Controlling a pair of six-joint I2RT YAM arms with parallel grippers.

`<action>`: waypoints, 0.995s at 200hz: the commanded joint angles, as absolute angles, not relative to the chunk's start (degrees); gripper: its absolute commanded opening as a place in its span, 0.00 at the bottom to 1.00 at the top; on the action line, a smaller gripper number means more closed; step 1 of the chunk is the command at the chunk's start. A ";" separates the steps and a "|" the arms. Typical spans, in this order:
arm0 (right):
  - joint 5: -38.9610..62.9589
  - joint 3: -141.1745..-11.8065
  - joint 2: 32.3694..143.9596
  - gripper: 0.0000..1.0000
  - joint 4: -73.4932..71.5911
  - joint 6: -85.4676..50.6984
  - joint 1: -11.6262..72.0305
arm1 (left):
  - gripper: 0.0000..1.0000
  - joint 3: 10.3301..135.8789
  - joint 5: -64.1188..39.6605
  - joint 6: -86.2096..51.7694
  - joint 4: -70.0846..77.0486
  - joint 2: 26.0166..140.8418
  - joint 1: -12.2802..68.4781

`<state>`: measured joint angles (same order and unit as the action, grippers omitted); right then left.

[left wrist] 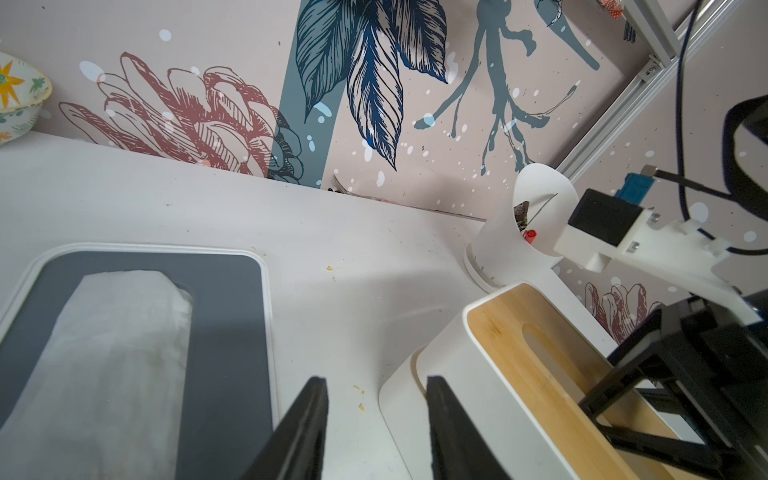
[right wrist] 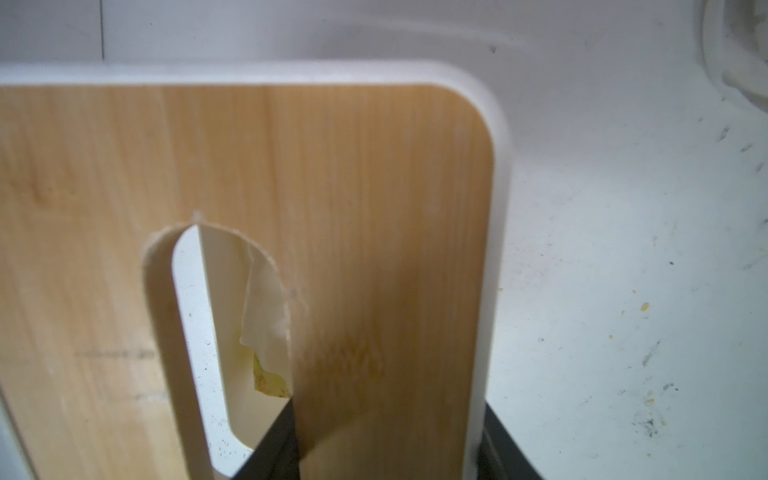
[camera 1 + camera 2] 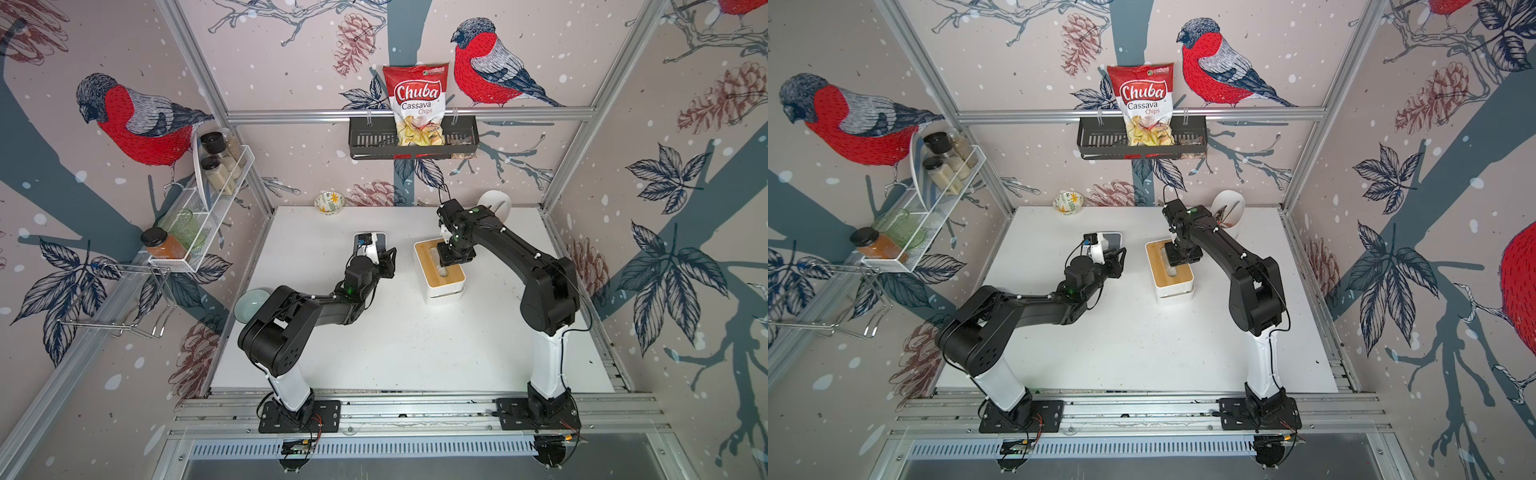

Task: Put the tissue paper into the tissue box
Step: Close the box lid on the tissue box.

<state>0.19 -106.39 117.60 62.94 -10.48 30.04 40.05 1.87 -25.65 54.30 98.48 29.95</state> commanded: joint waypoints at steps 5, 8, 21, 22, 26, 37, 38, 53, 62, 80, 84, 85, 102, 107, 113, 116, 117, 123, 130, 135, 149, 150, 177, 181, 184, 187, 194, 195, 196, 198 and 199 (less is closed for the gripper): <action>-0.29 -106.70 117.95 0.32 65.23 -11.86 30.21 | 0.43 40.12 1.79 -25.71 56.12 98.39 29.70; -0.41 -106.70 117.95 0.32 65.34 -12.01 30.15 | 0.43 40.16 1.76 -25.75 56.16 98.35 29.70; -0.43 -106.81 117.93 0.32 65.72 -12.57 30.10 | 0.43 40.23 1.67 -25.71 56.16 98.36 29.66; -0.44 -106.89 117.99 0.32 65.73 -12.57 30.08 | 0.43 40.20 1.67 -25.73 56.16 98.40 29.64; -0.44 -107.05 118.03 0.32 65.79 -12.79 30.13 | 0.43 40.24 1.63 -25.72 56.23 98.41 29.62; -0.41 -107.45 118.27 0.32 66.08 -13.28 30.06 | 0.43 40.16 1.58 -25.72 56.24 98.41 29.63; -0.42 -107.51 118.33 0.32 66.13 -13.28 30.10 | 0.43 40.12 1.58 -25.73 56.25 98.38 29.62; -0.92 -108.29 118.52 0.32 66.62 -14.04 30.09 | 0.43 40.05 1.67 -25.67 56.25 98.27 29.71; -0.79 -108.58 118.29 0.32 66.53 -14.34 30.17 | 0.43 39.87 1.67 -25.67 56.25 98.11 29.67; -1.30 -109.19 117.97 0.32 66.97 -14.71 30.11 | 0.43 39.79 1.58 -25.68 56.42 97.98 29.71; -1.24 -109.20 117.82 0.32 67.01 -14.75 30.07 | 0.43 39.73 1.58 -25.74 56.35 98.00 29.65; -1.24 -109.22 117.84 0.32 67.04 -14.76 30.06 | 0.43 39.73 1.58 -25.74 56.39 98.00 29.68; -1.53 -109.18 117.72 0.32 67.74 -14.72 29.99 | 0.43 39.77 1.41 -25.79 56.51 98.08 29.70; -1.58 -109.03 117.75 0.32 67.91 -14.76 29.91 | 0.43 39.85 1.41 -25.74 56.51 98.02 29.66; -1.66 -108.75 117.69 0.32 68.11 -14.62 29.88 | 0.43 39.78 1.45 -25.79 56.51 97.99 29.66; -1.71 -108.65 117.69 0.32 68.18 -14.63 29.81 | 0.43 39.80 1.42 -25.79 56.51 97.93 29.69; -1.74 -108.60 117.69 0.32 68.19 -14.61 29.80 | 0.43 39.81 1.41 -25.77 56.51 97.96 29.70; -1.89 -108.29 117.61 0.32 68.33 -14.68 29.79 | 0.43 39.78 1.41 -25.84 56.51 97.95 29.70; -1.87 -108.12 117.58 0.32 68.51 -14.84 29.55 | 0.43 39.69 1.41 -25.78 56.50 97.89 29.63; -1.93 -108.02 117.50 0.32 68.55 -14.82 29.48 | 0.43 39.57 1.46 -25.82 56.54 97.84 29.63; -1.93 -107.96 117.75 0.32 68.85 -14.69 29.38 | 0.43 39.59 1.41 -25.80 56.69 97.79 29.70; -1.93 -107.96 117.75 0.32 68.85 -14.69 29.38 | 0.43 39.61 1.41 -25.77 56.65 97.81 29.66; -1.59 -108.09 118.70 0.33 69.00 -14.29 29.27 | 0.43 39.77 1.34 -25.77 56.69 98.07 29.70; -1.45 -108.17 118.88 0.33 68.99 -14.25 29.27 | 0.43 39.81 1.31 -25.81 56.69 98.08 29.61; -1.41 -108.15 119.05 0.33 68.95 -14.16 29.22 | 0.43 39.74 1.32 -25.83 56.69 98.09 29.59; -1.33 -108.24 119.21 0.33 68.91 -14.07 29.26 | 0.43 39.76 1.32 -25.77 56.69 98.14 29.68; -1.11 -108.28 119.60 0.33 68.83 -13.94 29.20 | 0.43 39.81 1.32 -25.83 56.66 98.17 29.70; -1.08 -108.28 119.66 0.33 68.87 -13.96 29.19 | 0.43 39.81 1.32 -25.83 56.68 98.17 29.66; -1.02 -108.28 119.73 0.33 68.84 -13.92 29.14 | 0.43 39.81 1.32 -25.84 56.64 98.17 29.68; -0.94 -108.41 119.78 0.33 68.78 -13.85 29.10 | 0.43 39.79 1.32 -25.80 56.61 98.13 29.65; -0.91 -108.39 119.79 0.33 68.76 -13.87 29.10 | 0.43 39.80 1.32 -25.77 56.61 98.11 29.64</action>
